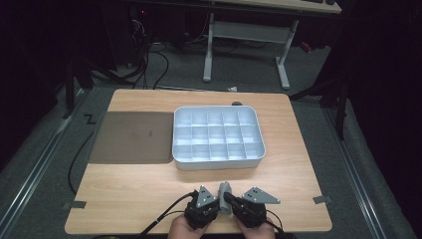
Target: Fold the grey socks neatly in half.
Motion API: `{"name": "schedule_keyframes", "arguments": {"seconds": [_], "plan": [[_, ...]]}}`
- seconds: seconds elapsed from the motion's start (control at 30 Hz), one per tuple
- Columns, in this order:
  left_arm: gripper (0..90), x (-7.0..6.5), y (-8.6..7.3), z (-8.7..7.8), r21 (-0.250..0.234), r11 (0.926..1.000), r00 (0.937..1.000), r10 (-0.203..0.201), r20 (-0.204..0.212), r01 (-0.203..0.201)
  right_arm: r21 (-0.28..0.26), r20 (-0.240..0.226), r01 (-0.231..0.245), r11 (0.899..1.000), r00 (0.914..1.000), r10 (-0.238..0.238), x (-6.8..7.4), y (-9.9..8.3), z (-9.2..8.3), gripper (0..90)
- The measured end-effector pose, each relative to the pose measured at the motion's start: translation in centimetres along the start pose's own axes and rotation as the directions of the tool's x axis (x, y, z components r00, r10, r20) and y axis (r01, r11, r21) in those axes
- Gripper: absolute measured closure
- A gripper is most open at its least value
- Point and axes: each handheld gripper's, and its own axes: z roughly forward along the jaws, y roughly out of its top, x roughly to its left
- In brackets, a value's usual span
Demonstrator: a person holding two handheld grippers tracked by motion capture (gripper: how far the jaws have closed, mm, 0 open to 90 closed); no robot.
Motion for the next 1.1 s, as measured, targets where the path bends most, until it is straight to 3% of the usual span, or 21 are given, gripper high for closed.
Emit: {"name": "schedule_keyframes", "arguments": {"seconds": [0.33, 0.67, 0.87, 1.1], "plan": [[77.8, 0.2, -0.1, -0.1, 0.019, 0.9997, 0.9999, 0.013, 0.009, -0.013, 0.045, -0.01, -0.009, 0.999, 0.9999, 0.01, -0.5, -0.8, 1.1, 90.0], [68.3, 0.9, -0.8, -1.3, 0.022, 0.9995, 0.9992, -0.023, 0.031, 0.022, 0.06, -0.002, 0.019, 0.998, 0.9998, -0.018, -0.3, -1.2, 1.5, 90.0], [73.9, 1.3, -1.6, -2.5, -0.009, 0.9994, 0.9995, -0.032, -0.007, 0.032, 0.059, 0.006, 0.033, 0.998, 0.9994, -0.033, -0.1, -1.3, 1.5, 90.0], [79.1, 1.0, 0.0, -3.2, -0.102, 0.9945, 0.9994, -0.028, -0.022, 0.026, 0.054, -0.002, 0.03, 0.998, 0.9996, -0.03, -0.2, -1.4, 1.5, 90.0]]}}
